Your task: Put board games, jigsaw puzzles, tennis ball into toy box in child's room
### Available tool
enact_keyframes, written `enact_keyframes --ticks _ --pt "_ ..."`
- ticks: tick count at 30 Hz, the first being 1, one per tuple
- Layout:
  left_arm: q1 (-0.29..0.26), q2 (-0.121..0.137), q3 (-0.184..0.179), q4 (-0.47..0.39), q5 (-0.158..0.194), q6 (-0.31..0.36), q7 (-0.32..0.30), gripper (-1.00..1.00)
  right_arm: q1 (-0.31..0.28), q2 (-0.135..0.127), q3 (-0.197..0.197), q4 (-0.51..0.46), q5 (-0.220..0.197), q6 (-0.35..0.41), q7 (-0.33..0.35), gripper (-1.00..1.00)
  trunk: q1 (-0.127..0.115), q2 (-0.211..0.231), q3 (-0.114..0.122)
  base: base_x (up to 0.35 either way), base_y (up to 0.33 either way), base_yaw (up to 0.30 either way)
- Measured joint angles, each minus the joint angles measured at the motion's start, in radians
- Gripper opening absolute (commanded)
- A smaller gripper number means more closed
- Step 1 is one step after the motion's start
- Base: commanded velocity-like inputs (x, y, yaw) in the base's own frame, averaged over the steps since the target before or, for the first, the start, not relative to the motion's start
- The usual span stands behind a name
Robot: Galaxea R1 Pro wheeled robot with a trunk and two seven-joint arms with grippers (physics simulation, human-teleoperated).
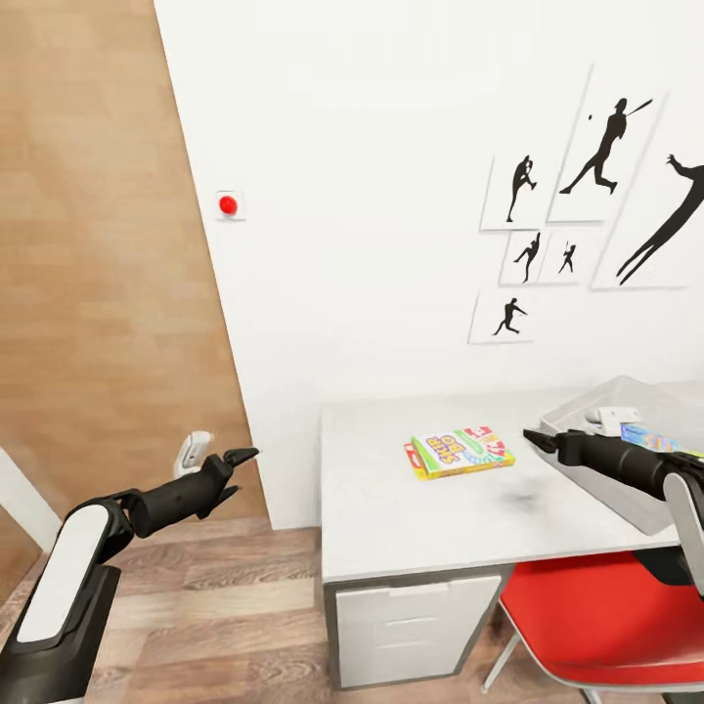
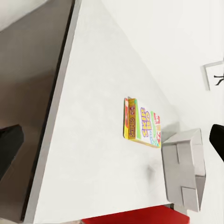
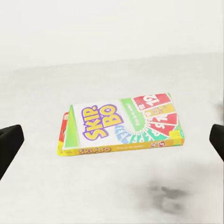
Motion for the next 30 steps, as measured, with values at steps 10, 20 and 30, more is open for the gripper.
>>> enact_keyframes --ticks 10,20,30 --pt "0.129 0.037 0.103 0.046 -0.018 -0.012 -0.009 1.0 -0.021 -0.001 0.012 0.043 0.003 0.013 -0.011 1.0 0.0 0.0 0.0 0.236 0.223 0.0" --pt "0.154 0.025 0.114 0.135 -0.125 -0.029 -0.046 1.0 -0.155 0.003 0.075 0.311 0.005 0.014 -0.097 1.0 0.0 0.0 0.0 0.19 0.031 0.0" --pt "0.157 0.022 0.114 0.181 -0.152 -0.039 -0.053 1.0 -0.321 0.049 0.118 0.663 0.004 -0.04 -0.233 1.0 0.0 0.0 0.0 0.02 0.003 0.0"
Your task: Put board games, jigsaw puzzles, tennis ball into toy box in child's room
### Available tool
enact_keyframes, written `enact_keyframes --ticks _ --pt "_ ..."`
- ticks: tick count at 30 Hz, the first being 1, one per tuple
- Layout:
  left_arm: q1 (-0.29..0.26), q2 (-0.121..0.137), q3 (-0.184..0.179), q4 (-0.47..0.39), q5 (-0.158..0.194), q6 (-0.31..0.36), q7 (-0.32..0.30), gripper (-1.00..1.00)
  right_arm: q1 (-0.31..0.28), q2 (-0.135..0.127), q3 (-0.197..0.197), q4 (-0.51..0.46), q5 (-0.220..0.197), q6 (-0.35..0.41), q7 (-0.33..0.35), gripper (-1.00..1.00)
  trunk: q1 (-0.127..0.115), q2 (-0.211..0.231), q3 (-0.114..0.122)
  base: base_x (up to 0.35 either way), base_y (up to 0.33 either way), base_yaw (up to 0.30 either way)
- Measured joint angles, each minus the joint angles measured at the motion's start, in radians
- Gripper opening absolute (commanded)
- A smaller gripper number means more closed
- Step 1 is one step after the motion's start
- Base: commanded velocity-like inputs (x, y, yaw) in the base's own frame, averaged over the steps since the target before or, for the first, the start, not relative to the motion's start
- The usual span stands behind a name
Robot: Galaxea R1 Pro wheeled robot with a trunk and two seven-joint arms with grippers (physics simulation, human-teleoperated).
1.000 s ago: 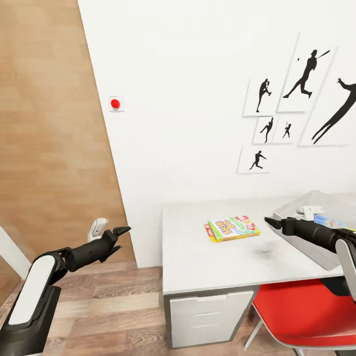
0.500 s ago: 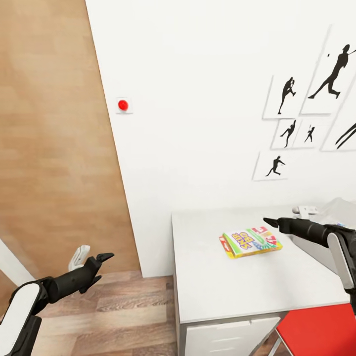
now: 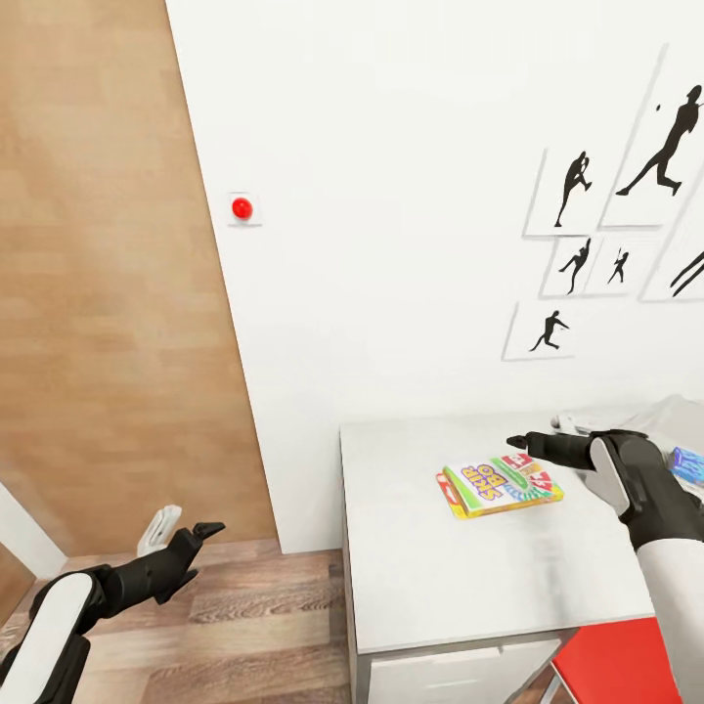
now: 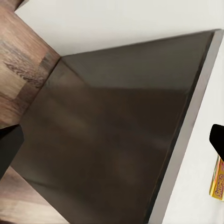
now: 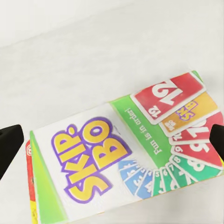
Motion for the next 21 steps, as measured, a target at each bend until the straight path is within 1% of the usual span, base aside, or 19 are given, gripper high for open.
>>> enact_keyframes --ticks 4,8,9,10,11,17,21 --pt "0.0 0.0 0.0 0.004 -0.002 -0.001 0.0 1.0 -0.055 0.007 0.003 0.14 -0.002 -0.05 -0.027 1.0 0.0 0.0 0.0 0.004 0.0 0.0" --pt "0.0 0.0 0.0 0.005 -0.003 -0.001 -0.001 1.0 -0.096 0.013 0.004 0.251 -0.007 -0.106 -0.082 1.0 0.0 0.0 0.0 0.001 0.0 0.0" --pt "0.0 0.0 0.001 0.006 -0.004 -0.001 -0.001 1.0 -0.11 0.02 0.004 0.297 -0.011 -0.14 -0.108 1.0 0.0 0.0 0.0 0.0 0.0 0.0" --pt "0.0 0.001 0.0 0.006 -0.003 -0.001 -0.001 1.0 -0.115 0.026 0.004 0.32 -0.012 -0.159 -0.119 1.0 0.0 0.0 0.0 0.0 0.0 0.0" --pt "0.0 0.001 0.0 0.006 -0.004 -0.001 -0.001 1.0 -0.125 0.04 0.003 0.376 -0.015 -0.213 -0.141 1.0 0.0 0.0 0.0 0.0 0.0 0.0" --pt "0.0 0.001 0.0 0.007 -0.003 -0.001 -0.001 1.0 -0.147 0.055 0.001 0.459 -0.019 -0.279 -0.173 1.0 0.0 0.0 0.0 0.0 0.0 0.0" --pt "0.0 0.0 -0.001 0.01 0.002 -0.001 -0.001 1.0 -0.157 0.058 -0.002 0.482 -0.027 -0.291 -0.192 1.0 0.0 0.0 0.0 0.0 0.0 0.0"
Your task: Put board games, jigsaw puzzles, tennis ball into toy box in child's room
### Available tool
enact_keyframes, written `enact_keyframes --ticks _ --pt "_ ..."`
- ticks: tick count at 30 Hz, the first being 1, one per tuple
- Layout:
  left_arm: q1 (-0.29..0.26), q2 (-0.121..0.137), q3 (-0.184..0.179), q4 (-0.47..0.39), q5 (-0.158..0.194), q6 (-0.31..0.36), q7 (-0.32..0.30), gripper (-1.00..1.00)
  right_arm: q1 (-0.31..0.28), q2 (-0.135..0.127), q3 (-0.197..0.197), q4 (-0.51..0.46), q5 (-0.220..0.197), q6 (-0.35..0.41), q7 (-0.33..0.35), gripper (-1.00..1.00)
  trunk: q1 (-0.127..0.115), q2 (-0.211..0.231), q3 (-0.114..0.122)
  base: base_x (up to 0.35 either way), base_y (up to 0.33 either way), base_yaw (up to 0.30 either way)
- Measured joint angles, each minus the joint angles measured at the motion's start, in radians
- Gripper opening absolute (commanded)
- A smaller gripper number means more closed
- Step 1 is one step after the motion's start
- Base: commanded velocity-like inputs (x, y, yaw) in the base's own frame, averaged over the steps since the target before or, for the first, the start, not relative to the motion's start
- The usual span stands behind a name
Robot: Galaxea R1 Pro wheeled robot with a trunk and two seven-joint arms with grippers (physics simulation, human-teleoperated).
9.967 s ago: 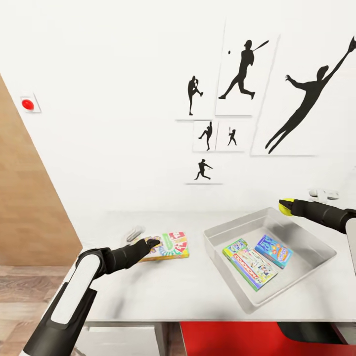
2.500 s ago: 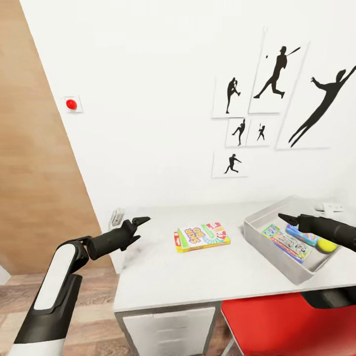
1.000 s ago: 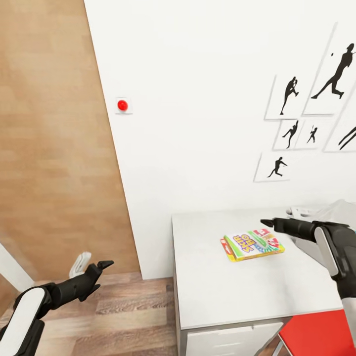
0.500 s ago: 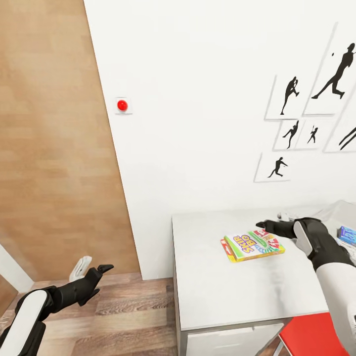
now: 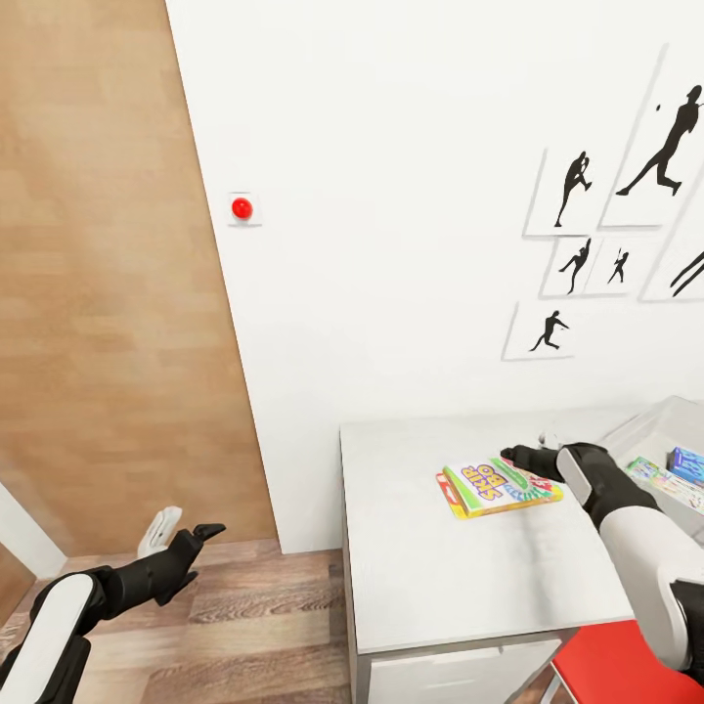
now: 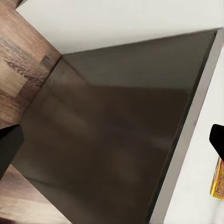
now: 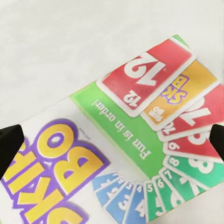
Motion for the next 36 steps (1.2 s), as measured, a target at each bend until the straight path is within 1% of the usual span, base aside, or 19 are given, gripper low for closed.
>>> enact_keyframes --ticks 1,3,8,12,14,18,20,21,25,36 --pt "0.0 0.0 0.0 0.0 0.002 0.0 -0.001 1.0 -0.003 0.0 -0.003 0.001 -0.005 -0.001 -0.002 1.0 0.0 0.0 0.0 0.0 0.0 0.0" --pt "0.0 -0.001 -0.001 -0.003 0.007 0.002 -0.001 1.0 -0.018 0.0 -0.034 0.007 -0.025 -0.002 -0.016 1.0 0.0 0.0 0.0 0.0 0.0 0.0" --pt "0.006 -0.001 -0.001 -0.01 0.011 0.011 0.0 1.0 -0.028 -0.001 -0.084 0.016 -0.038 -0.003 -0.043 1.0 0.0 0.0 0.0 0.0 0.0 0.0" --pt "0.014 -0.001 -0.001 -0.011 0.014 0.016 0.001 1.0 -0.03 -0.001 -0.101 0.019 -0.04 -0.003 -0.05 1.0 0.0 0.0 0.0 0.0 0.0 0.0" --pt "0.019 -0.001 -0.002 -0.013 0.019 0.02 0.001 1.0 -0.031 -0.001 -0.135 0.021 -0.041 -0.031 -0.052 1.0 0.0 0.0 0.0 0.0 0.0 0.0" --pt "0.02 -0.001 -0.003 -0.014 0.023 0.022 0.001 1.0 -0.031 0.001 -0.167 0.029 -0.038 -0.076 -0.057 1.0 0.0 0.0 0.0 0.0 0.0 0.0" --pt "0.021 -0.001 -0.004 -0.015 0.025 0.023 0.0 1.0 -0.031 0.002 -0.184 0.056 -0.034 -0.123 -0.08 1.0 0.0 0.0 0.0 0.0 0.0 0.0" --pt "0.021 -0.001 -0.004 -0.015 0.026 0.023 0.0 1.0 -0.031 0.002 -0.186 0.06 -0.034 -0.13 -0.084 1.0 0.0 0.0 0.0 0.0 0.0 0.0" --pt "0.021 -0.001 -0.004 -0.016 0.026 0.023 0.001 1.0 -0.031 0.002 -0.192 0.071 -0.032 -0.149 -0.094 1.0 0.015 -0.028 -0.012 0.0 0.0 0.0" --pt "0.021 -0.002 -0.004 -0.016 0.026 0.023 0.003 1.0 -0.029 0.004 -0.195 0.074 -0.033 -0.154 -0.097 1.0 0.057 -0.105 -0.047 0.0 0.0 0.0"
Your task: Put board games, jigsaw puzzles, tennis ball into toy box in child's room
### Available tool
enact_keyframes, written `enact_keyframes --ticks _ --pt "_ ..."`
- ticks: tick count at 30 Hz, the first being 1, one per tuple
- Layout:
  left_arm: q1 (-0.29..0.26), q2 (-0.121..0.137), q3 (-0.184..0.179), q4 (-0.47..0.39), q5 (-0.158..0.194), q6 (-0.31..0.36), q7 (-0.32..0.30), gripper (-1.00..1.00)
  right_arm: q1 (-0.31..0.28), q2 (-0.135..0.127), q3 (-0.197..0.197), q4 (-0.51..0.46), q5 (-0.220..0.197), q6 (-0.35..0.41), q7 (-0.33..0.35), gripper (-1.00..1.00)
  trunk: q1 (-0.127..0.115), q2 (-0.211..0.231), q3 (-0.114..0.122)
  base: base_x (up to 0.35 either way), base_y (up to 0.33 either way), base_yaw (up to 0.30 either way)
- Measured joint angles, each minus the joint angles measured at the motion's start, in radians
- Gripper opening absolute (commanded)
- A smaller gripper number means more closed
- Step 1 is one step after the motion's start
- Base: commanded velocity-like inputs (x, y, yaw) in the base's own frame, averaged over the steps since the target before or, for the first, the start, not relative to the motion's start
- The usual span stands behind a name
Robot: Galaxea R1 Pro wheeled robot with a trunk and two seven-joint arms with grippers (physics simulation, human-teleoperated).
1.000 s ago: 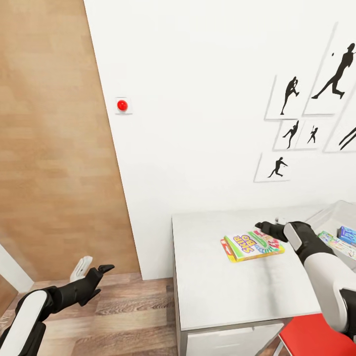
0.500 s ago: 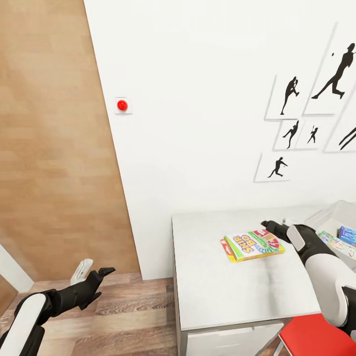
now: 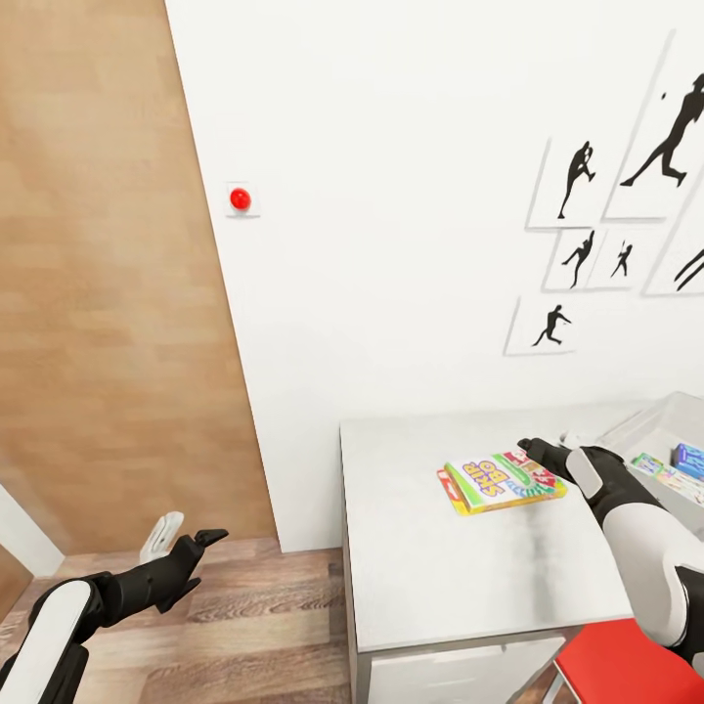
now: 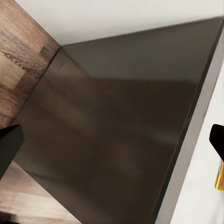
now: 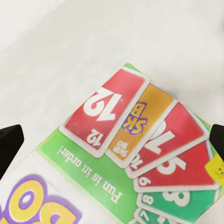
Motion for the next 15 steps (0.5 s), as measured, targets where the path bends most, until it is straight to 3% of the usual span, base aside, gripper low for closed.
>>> enact_keyframes --ticks 6,12,15 --pt "0.0 0.001 0.001 0.0 0.0 0.0 0.001 1.0 0.002 0.001 -0.002 0.001 0.0 0.001 0.001 1.0 0.023 -0.042 -0.019 0.0 0.0 0.0" --pt "0.001 0.002 0.003 0.0 0.0 0.001 0.0 1.0 0.006 0.005 0.0 0.0 0.0 0.005 0.008 1.0 0.023 -0.042 -0.019 0.0 0.0 0.0" --pt "0.006 0.006 0.005 0.0 0.0 0.001 -0.001 1.0 0.01 0.02 0.0 0.0 -0.001 0.01 0.009 1.0 0.023 -0.042 -0.019 0.0 0.0 0.0"
